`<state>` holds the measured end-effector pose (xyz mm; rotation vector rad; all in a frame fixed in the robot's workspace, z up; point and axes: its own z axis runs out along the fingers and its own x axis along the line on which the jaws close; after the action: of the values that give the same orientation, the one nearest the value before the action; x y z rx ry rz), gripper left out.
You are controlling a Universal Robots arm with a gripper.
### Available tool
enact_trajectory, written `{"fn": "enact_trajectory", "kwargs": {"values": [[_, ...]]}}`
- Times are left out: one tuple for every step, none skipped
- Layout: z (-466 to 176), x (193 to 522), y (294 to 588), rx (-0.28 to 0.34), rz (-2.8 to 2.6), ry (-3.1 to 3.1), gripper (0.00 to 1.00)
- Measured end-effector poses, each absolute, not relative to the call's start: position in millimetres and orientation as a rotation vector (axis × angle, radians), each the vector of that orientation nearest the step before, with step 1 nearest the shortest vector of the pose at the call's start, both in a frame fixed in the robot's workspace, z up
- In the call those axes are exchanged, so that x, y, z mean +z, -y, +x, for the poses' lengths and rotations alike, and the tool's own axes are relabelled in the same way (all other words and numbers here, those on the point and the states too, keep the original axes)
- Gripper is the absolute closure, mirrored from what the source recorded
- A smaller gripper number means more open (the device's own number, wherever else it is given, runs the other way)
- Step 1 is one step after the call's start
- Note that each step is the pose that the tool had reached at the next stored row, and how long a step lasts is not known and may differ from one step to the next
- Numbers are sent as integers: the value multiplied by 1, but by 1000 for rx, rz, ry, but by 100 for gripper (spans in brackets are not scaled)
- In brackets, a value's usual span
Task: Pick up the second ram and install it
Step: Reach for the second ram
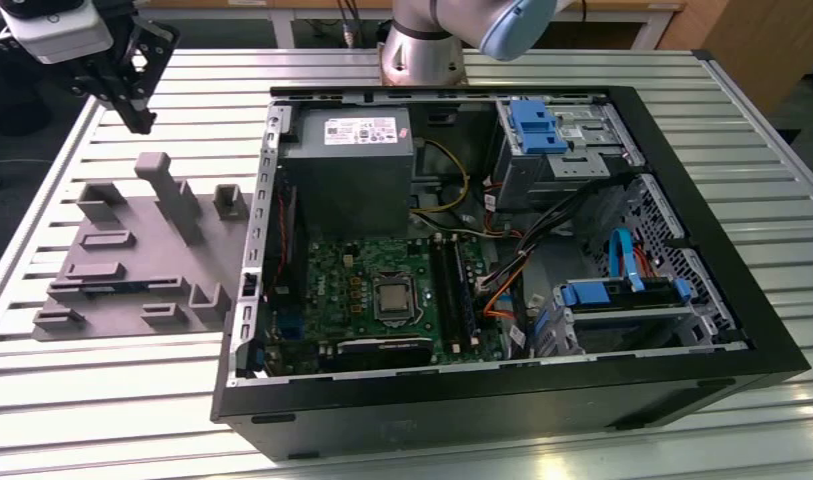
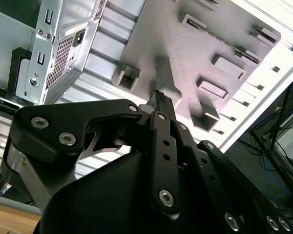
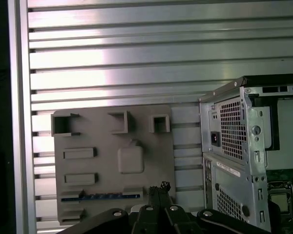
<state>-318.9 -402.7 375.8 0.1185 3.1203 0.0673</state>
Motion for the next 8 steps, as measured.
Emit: {"fn": "enact_trajectory", "kwargs": {"values": [[-319, 376, 403, 67, 119, -3120, 89], [-320, 376, 403, 67, 118, -3120, 89], [-320, 376, 403, 67, 118, -3120, 89], [-320, 376, 403, 67, 119, -3120, 89], [-321, 376, 403, 67, 119, -3120, 89], [-321, 376, 403, 67, 119, -3120, 89], [-322, 376, 403, 67, 119, -3120, 89], [-322, 375, 403, 67, 118, -3120, 89]]}}
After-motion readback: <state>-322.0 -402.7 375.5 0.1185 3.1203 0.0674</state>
